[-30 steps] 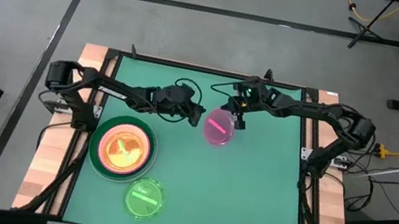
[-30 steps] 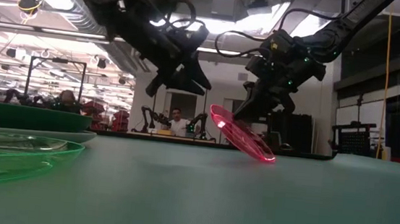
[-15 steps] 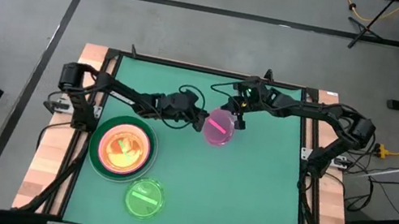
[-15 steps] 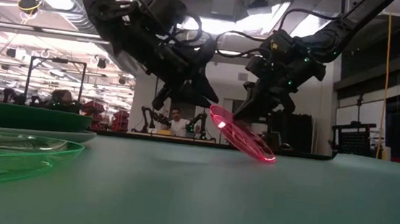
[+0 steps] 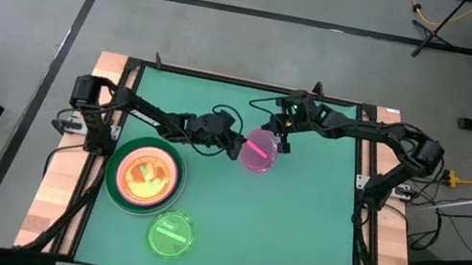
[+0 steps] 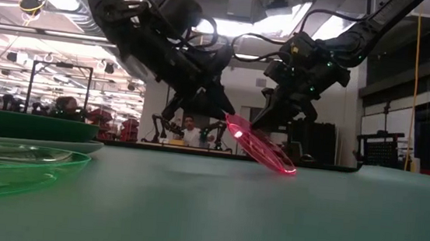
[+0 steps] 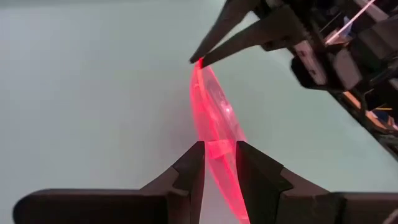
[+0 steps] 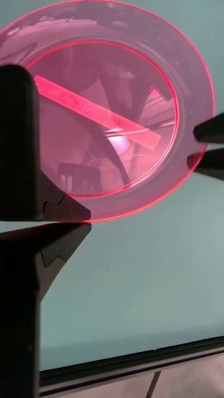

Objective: Stack plastic plates
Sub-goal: Stack the light pink plate on top of the light green plate

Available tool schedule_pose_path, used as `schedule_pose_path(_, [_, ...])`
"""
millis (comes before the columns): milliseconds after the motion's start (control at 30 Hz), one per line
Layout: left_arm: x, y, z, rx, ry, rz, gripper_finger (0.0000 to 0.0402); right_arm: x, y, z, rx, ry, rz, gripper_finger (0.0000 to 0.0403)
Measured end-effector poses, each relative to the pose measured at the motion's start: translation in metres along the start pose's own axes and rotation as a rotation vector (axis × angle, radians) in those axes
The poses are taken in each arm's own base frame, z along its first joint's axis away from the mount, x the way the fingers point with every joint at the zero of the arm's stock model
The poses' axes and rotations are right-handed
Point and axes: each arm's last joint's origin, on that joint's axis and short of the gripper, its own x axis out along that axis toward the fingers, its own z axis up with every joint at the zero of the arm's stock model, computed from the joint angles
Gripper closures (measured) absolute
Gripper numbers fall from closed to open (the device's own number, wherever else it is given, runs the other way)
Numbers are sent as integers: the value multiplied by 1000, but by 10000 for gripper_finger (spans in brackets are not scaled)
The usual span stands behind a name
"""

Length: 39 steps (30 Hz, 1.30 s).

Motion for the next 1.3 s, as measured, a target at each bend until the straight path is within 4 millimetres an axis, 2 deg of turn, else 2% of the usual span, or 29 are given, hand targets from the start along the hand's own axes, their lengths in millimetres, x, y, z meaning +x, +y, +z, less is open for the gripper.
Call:
schedule_pose_path(533, [-1,-3,-5,11,20,4,317,0,0,0,43,-1,2,402])
schedule_pose_path(767, [-1,3,-7,22,29,81,317,0,0,0,92,-1,2,402])
schedule_pose_path(1300, [0,8,-4,-4,24,100,317,0,0,0,128,-2,3,402])
